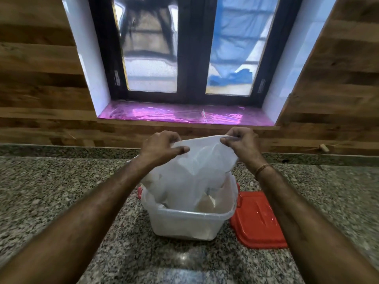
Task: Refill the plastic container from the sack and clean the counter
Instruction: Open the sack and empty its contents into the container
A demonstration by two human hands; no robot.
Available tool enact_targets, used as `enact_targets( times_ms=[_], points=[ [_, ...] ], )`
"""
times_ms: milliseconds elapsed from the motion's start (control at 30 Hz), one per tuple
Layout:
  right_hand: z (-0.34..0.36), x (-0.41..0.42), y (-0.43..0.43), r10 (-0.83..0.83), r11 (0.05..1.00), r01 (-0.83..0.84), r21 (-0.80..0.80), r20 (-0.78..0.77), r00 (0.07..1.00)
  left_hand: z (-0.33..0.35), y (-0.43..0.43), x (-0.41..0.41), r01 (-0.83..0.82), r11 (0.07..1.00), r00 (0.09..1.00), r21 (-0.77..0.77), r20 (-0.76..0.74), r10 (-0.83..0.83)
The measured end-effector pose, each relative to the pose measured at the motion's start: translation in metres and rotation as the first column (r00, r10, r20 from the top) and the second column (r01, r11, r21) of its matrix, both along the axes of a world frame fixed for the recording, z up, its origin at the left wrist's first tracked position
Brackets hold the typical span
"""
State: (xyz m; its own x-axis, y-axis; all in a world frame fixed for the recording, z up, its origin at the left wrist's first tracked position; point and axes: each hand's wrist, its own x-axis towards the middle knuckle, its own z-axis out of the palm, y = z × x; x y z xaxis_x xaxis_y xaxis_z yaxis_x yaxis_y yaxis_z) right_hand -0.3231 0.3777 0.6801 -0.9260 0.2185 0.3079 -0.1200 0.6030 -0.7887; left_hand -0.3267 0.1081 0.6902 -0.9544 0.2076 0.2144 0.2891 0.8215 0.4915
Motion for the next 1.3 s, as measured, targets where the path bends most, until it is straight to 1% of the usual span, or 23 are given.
enact_targets(
  times_ms=[33, 100, 267, 333, 400, 433, 467, 533, 567, 600, 633, 700, 767, 833, 900, 933, 1000, 1033, 1067, 1133, 1200, 1233, 1300],
  points=[
    [-0.001, 0.001, 0.002, -0.014, 0.999, 0.014, -0.034, 0.012, 1.0, -0.003, -0.014, -0.002, 0.004, 0.999, 0.999, -0.042, 0.045, -0.002],
    [-0.002, 0.002, 0.001, -0.008, 0.998, 0.01, -0.069, 0.037, 0.999, -0.01, -0.038, -0.004, 0.006, 0.998, 0.994, -0.058, 0.107, 0.0],
    [-0.002, 0.003, 0.001, -0.012, 0.994, 0.02, -0.107, 0.077, 0.997, -0.024, -0.075, 0.0, 0.038, 0.999, 0.975, 0.015, 0.221, -0.04],
    [-0.002, 0.003, 0.003, -0.013, 0.987, 0.026, -0.156, 0.086, 0.996, -0.034, -0.085, 0.004, 0.039, 0.998, 0.975, 0.041, 0.219, -0.047],
    [-0.003, 0.004, 0.003, -0.019, 0.985, 0.037, -0.166, 0.109, 0.994, -0.042, -0.091, 0.006, 0.021, 0.997, 0.986, 0.071, 0.162, -0.032],
    [-0.003, 0.004, 0.0, -0.029, 0.992, 0.045, -0.119, 0.127, 0.991, -0.043, -0.093, 0.007, 0.002, 0.997, 0.992, 0.083, 0.123, -0.012],
    [-0.002, 0.004, -0.004, -0.06, 0.998, 0.063, -0.013, 0.132, 0.989, -0.043, -0.094, 0.007, -0.022, 0.995, 0.997, 0.095, 0.079, 0.015],
    [0.006, 0.009, -0.018, -0.124, 0.963, 0.104, 0.249, 0.063, 0.99, -0.038, -0.091, 0.006, -0.058, 0.992, 0.998, 0.11, -0.02, 0.061],
    [0.011, 0.011, -0.032, -0.096, 0.938, 0.083, 0.337, 0.022, 0.995, -0.034, -0.089, 0.005, -0.055, 0.993, 0.996, 0.108, -0.067, 0.062],
    [0.016, 0.014, -0.048, -0.022, 0.917, 0.02, 0.398, -0.001, 1.0, -0.03, -0.086, 0.005, -0.034, 0.995, 0.992, 0.092, -0.117, 0.044],
    [0.021, 0.015, -0.065, 0.069, 0.896, -0.065, 0.439, 0.008, 0.998, -0.024, -0.082, 0.006, -0.009, 0.998, 0.987, 0.066, -0.158, 0.019],
    [0.027, 0.015, -0.099, 0.21, 0.843, -0.23, 0.485, 0.096, 0.973, -0.013, -0.073, 0.008, 0.047, 0.998, 0.971, 0.034, -0.238, -0.037],
    [0.027, 0.011, -0.121, 0.239, 0.827, -0.283, 0.486, 0.152, 0.959, -0.006, -0.067, 0.008, 0.077, 0.996, 0.96, 0.047, -0.275, -0.061],
    [0.023, 0.007, -0.128, 0.195, 0.853, -0.221, 0.474, 0.105, 0.975, -0.006, -0.066, 0.007, 0.096, 0.99, 0.965, 0.102, -0.252, -0.067],
    [0.019, 0.005, -0.128, 0.153, 0.878, -0.163, 0.45, 0.057, 0.986, -0.009, -0.067, 0.009, 0.084, 0.971, 0.978, 0.225, -0.206, -0.037],
    [0.018, 0.005, -0.127, 0.137, 0.897, -0.142, 0.419, 0.042, 0.99, -0.013, -0.069, 0.009, 0.054, 0.945, 0.984, 0.323, -0.179, 0.005],
    [0.019, 0.004, -0.122, 0.084, 0.934, -0.086, 0.348, 0.019, 0.996, -0.021, -0.07, 0.011, -0.033, 0.867, 0.994, 0.497, -0.071, 0.079],
    [0.021, 0.003, -0.119, 0.056, 0.945, -0.059, 0.322, 0.018, 0.998, -0.026, -0.07, 0.014, -0.065, 0.843, 0.997, 0.534, -0.008, 0.081],
    [0.024, 0.003, -0.117, 0.037, 0.953, -0.041, 0.301, 0.021, 0.999, -0.032, -0.07, 0.017, -0.077, 0.84, 0.997, 0.538, 0.052, 0.058],
    [0.028, 0.002, -0.116, 0.026, 0.962, -0.031, 0.27, 0.021, 0.999, -0.042, -0.063, 0.028, -0.036, 0.857, 0.989, 0.514, 0.139, -0.042],
    [0.028, 0.002, -0.117, 0.005, 0.965, -0.01, 0.262, 0.02, 1.0, -0.047, -0.052, 0.039, 0.027, 0.855, 0.975, 0.519, 0.174, -0.137],
    [0.027, 0.002, -0.117, -0.016, 0.967, 0.01, 0.256, 0.019, 1.0, -0.047, -0.045, 0.043, 0.032, 0.846, 0.976, 0.533, 0.167, -0.142],
    [0.026, 0.004, -0.117, -0.061, 0.97, 0.059, 0.234, 0.002, 0.998, -0.042, -0.032, 0.047, -0.029, 0.83, 0.996, 0.557, 0.091, -0.026]
  ],
)
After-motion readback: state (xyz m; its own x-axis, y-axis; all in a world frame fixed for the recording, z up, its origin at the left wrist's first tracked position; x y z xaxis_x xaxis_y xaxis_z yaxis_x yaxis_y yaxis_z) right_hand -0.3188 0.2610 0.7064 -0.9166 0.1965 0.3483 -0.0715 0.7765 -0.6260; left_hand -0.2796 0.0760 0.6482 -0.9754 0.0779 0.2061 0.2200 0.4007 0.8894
